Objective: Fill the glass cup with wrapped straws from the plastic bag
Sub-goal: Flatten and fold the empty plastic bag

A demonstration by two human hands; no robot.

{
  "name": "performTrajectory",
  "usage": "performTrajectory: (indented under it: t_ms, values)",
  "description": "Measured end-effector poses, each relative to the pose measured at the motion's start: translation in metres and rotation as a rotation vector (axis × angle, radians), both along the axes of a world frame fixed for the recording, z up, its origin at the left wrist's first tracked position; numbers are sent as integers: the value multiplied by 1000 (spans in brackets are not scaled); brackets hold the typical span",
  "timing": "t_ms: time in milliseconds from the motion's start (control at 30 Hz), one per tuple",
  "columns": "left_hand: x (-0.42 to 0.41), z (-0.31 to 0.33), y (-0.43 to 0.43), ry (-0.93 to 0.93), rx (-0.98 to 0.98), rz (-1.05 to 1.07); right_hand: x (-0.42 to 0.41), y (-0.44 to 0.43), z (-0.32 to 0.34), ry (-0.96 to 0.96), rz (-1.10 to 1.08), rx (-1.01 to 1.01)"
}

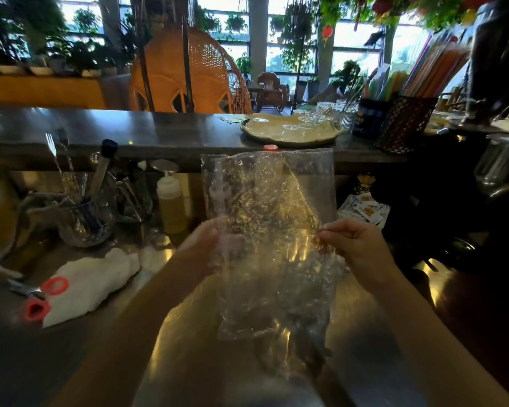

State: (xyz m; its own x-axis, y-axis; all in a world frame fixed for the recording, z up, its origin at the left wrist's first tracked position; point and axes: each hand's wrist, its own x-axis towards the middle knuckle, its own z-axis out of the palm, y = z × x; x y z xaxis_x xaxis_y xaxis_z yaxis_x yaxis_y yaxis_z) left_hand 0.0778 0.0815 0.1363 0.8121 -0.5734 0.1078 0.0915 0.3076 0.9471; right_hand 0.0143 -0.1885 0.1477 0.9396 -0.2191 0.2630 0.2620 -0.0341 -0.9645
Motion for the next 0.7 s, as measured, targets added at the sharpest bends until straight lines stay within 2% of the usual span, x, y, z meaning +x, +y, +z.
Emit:
performTrajectory:
  t_ms: [67,167,433,700]
  values:
    - [-3,-7,-14,-39,87,26,0,1,-8,20,-2,16]
    - [-2,-9,-24,-142,234,224,-2,1,-17,52,-14,28]
    - [0,8,-28,-211,314,259,-11,-8,-16,98,36,21]
    - [5,23,-23,-246,242,221,-20,-14,-16,152,89,144]
